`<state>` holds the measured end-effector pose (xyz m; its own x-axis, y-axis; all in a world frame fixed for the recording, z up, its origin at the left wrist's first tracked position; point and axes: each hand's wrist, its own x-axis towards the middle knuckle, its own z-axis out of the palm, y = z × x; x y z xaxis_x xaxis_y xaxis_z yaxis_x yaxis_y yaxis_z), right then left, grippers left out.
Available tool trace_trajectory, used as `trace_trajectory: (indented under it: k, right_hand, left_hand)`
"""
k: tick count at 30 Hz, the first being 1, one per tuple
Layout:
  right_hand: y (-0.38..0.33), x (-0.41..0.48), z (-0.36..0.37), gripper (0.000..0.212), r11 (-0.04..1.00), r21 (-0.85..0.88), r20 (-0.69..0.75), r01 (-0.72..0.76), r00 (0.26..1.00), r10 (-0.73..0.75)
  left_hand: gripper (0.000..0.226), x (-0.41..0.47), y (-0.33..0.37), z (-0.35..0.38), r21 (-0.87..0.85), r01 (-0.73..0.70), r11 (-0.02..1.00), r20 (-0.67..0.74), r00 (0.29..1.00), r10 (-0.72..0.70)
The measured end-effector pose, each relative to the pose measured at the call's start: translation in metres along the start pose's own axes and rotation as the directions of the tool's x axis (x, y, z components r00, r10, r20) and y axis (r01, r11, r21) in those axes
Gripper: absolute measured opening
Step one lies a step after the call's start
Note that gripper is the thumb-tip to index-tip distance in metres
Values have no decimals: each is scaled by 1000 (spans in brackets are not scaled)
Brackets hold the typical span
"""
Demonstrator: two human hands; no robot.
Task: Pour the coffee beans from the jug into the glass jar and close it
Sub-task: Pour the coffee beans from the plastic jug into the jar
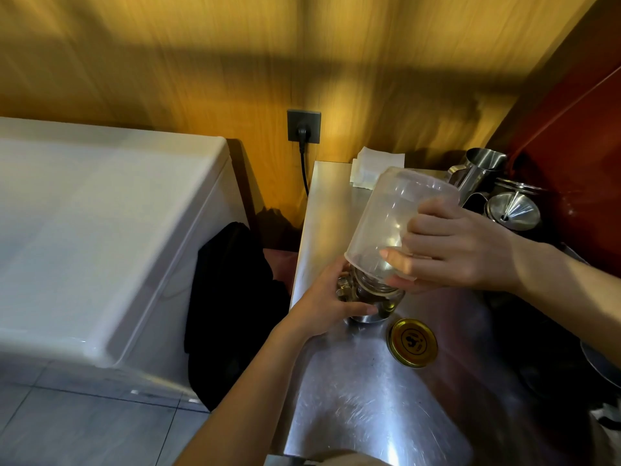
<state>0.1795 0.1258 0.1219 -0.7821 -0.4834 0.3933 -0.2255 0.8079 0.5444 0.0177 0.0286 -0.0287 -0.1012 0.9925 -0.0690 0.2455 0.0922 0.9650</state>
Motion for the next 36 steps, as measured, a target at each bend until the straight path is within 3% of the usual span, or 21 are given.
trace_trajectory:
  k: [31,36]
  right_hand:
    - [-13,-12,-6,23,994,-50,-55,-96,994,94]
    - [-15,-16,-5,24,976,1,-47,-218,975,218]
  left_hand:
    - [93,-3,2,5,-29,57,998,-33,998,-58]
    - [92,-3,2,5,-35,65,997,-28,997,-66]
